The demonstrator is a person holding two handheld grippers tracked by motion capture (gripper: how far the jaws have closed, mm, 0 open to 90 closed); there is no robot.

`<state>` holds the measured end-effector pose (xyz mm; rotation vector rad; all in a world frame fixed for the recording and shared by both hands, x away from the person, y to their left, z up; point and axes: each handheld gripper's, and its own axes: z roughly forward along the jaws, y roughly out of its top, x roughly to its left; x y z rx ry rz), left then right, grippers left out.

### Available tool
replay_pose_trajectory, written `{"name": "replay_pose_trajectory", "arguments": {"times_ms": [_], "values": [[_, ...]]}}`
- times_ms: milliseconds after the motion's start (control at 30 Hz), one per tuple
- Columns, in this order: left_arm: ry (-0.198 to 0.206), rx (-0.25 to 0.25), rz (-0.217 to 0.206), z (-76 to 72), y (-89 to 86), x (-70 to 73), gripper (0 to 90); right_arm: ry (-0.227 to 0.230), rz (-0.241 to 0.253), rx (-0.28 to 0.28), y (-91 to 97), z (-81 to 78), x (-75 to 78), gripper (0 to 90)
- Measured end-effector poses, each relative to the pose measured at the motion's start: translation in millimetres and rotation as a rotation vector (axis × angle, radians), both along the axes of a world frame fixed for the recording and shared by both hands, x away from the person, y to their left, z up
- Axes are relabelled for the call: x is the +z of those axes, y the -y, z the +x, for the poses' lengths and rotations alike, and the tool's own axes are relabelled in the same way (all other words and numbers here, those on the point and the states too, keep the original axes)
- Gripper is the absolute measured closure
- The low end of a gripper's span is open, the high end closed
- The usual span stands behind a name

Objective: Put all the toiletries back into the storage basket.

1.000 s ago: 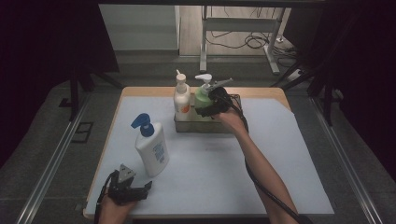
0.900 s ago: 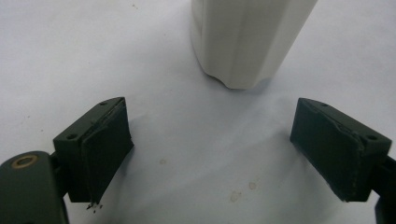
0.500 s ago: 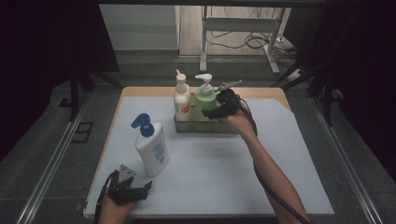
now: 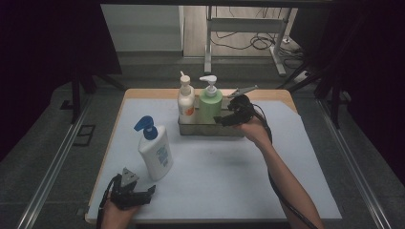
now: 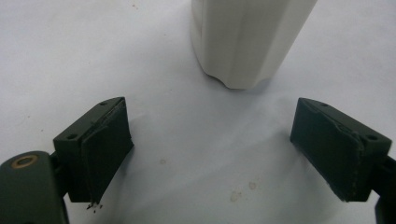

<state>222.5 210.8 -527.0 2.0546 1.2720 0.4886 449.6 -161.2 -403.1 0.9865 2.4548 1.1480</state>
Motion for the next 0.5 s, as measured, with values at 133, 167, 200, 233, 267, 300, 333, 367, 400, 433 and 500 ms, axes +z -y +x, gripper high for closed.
{"name": "replay_pose_trajectory", "arguments": {"times_ms": [133,167,200,233,267,300,333,367,400,433,500], "values": [[0.000,0.000,0.000,0.0,0.0,0.1,11.8,0.000,-0.003,-0.024,7.8,-0.7,-1.7,30.8],[0.000,0.000,0.001,0.0,0.0,0.1,11.9,0.002,-0.003,-0.026,9.9,-0.2,-2.5,32.5],[0.000,0.000,0.000,0.0,0.0,0.1,11.8,0.004,0.000,-0.036,11.8,0.1,-2.9,34.6],[0.000,0.000,0.000,0.0,0.0,0.1,11.8,0.003,0.005,-0.056,15.1,0.7,-3.3,42.0],[0.000,0.000,0.000,0.0,0.0,0.1,11.8,0.003,0.005,-0.056,15.1,0.7,-3.3,42.0],[0.000,0.000,0.001,0.0,0.0,0.1,11.8,0.010,0.005,-0.069,17.2,2.3,-4.1,46.8],[-0.001,0.000,0.001,0.0,0.0,0.1,11.8,0.016,0.006,-0.069,18.2,3.0,-4.6,49.0],[0.000,0.000,0.000,0.0,0.0,0.0,11.8,0.019,0.003,-0.070,19.1,3.8,-5.3,50.7],[0.000,0.000,0.000,0.0,0.0,0.0,11.8,0.019,0.003,-0.070,19.1,3.8,-5.3,50.7],[-0.001,0.000,0.001,0.0,0.0,0.1,11.9,0.021,0.001,-0.087,20.7,6.2,-7.7,57.1],[-0.001,0.000,0.002,0.0,-0.1,0.1,11.8,0.019,0.007,-0.099,22.7,9.2,-10.4,64.5]]}}
